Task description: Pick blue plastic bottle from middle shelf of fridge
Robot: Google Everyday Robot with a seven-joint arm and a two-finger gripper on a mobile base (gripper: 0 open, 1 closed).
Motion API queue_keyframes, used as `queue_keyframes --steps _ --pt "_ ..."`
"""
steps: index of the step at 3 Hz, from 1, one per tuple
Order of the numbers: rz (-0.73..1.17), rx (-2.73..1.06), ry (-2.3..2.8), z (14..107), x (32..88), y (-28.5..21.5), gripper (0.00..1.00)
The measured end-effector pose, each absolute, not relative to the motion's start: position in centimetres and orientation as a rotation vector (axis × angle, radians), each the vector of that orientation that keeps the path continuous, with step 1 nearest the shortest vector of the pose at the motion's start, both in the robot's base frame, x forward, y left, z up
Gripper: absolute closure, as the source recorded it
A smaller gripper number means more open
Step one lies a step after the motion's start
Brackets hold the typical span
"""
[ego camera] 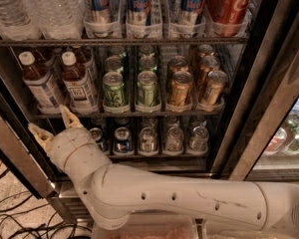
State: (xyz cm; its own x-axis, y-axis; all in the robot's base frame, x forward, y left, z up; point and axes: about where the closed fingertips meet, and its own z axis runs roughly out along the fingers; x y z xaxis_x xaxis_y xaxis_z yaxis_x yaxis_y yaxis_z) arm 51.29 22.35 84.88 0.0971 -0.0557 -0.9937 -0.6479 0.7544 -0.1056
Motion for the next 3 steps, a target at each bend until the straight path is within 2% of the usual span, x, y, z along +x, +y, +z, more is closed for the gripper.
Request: queue_keyframes --steps 2,3 --pt "0.498 -0.596 1.412 85.6 53.5 22.1 0.25" --pt "0.507 -0.607 1.417 85.7 54.9 22.5 0.27"
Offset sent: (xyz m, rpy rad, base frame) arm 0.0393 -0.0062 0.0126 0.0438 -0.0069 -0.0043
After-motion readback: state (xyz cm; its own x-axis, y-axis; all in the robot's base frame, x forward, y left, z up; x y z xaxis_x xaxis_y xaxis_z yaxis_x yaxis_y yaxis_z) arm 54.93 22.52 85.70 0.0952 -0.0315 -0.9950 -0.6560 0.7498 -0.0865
